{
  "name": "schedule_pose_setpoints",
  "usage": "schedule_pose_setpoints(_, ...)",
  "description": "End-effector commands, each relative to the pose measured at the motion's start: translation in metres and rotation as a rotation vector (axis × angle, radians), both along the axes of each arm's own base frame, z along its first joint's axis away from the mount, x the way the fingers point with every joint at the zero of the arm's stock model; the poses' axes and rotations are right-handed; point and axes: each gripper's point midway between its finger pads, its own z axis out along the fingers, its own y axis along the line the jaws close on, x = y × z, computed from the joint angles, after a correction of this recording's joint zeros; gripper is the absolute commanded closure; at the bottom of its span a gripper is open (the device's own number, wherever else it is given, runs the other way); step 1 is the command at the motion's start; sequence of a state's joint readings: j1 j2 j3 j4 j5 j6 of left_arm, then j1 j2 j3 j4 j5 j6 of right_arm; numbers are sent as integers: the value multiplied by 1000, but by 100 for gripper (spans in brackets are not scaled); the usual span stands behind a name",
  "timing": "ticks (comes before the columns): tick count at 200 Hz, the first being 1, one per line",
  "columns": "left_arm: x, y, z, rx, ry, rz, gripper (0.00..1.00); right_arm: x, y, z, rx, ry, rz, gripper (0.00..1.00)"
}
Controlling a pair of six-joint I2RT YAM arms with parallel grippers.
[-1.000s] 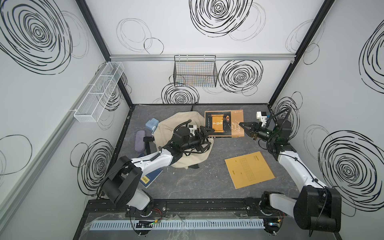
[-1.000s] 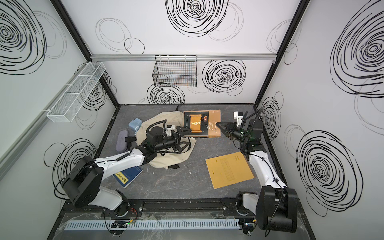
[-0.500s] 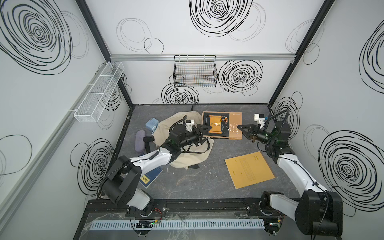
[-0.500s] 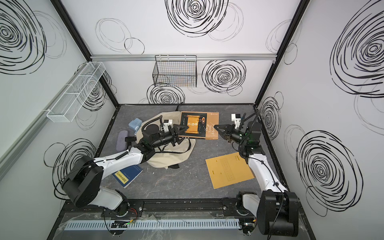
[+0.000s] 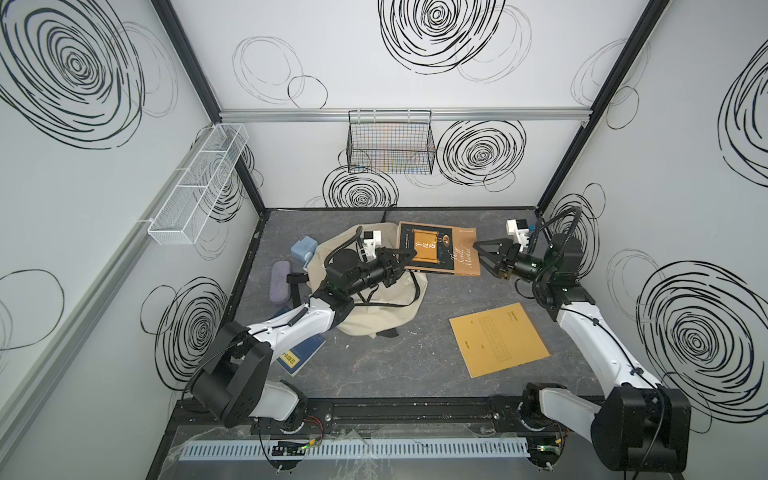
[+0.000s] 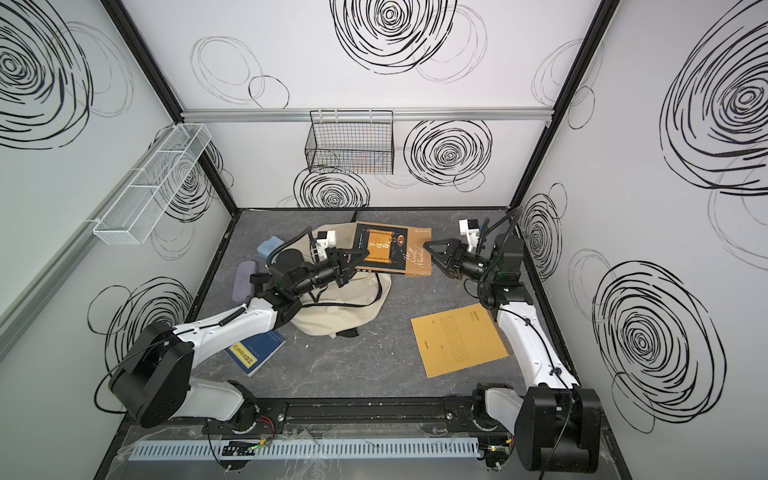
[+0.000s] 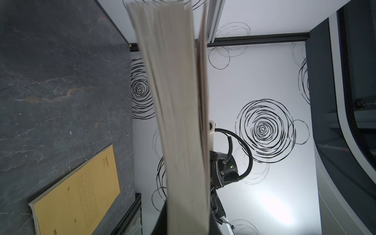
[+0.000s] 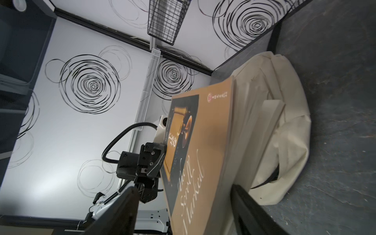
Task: Pack books, pencil case, and school supplies into a backpack
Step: Pick up the book from the center of the table.
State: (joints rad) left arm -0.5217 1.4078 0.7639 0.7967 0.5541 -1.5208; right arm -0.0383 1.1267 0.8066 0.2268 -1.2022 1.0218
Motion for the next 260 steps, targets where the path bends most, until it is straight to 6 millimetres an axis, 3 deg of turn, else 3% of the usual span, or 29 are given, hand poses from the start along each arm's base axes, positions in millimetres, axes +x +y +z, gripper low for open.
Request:
schedule_pose_setpoints(1,-27,16,78,-125,-296,-41,100,-7,3,20,-32,-109,24,5)
schedule_pose_setpoints(34,-42,25,102,-152,-390,-67,100,-8,12,29,-22,-131,58,4)
schedule_pose_setpoints(60,-46,23,103,-138,-405,-84,100,-17,32,44,18,-170,124,10)
schedule_pose_setpoints(78,-49,22,99,-135,-403,-99,100,-23,46,55,47,-186,165,22)
schedule_pose_setpoints(92,-51,22,96,-126,-404,-106,100,-26,52,60,68,-188,190,37)
schedule_pose_setpoints(124,-53,17,83,-67,-400,-127,100,-31,63,67,114,-175,217,55)
schedule_pose_setpoints(157,-49,15,72,2,-397,-119,100,-31,62,60,124,-147,196,96)
schedule_pose_setpoints(164,-47,16,70,23,-404,-115,98,-32,60,61,126,-150,189,99)
schedule_pose_setpoints(172,-44,17,67,57,-406,-105,83,-31,58,60,128,-143,176,100)
schedule_pose_setpoints(186,-37,21,60,180,-428,-86,45,-28,49,61,131,-139,140,100)
schedule_pose_setpoints(196,-29,30,57,339,-494,-50,27,-24,39,60,126,-126,104,100)
schedule_pose_setpoints(209,-12,57,49,645,-592,48,8,-18,21,55,106,-112,41,100)
schedule_pose_setpoints(223,-4,84,44,992,-773,105,0,-14,1,42,62,-91,-27,100)
schedule_pose_setpoints(232,-3,95,37,1140,-863,75,4,-13,-3,33,19,-87,-50,100)
schedule_pose_setpoints(248,-9,99,15,1346,-999,-47,4,-14,0,14,-29,-57,-54,100)
schedule_pose_setpoints(260,-19,89,-10,1426,-1077,-178,4,-18,0,3,-28,-43,-47,100)
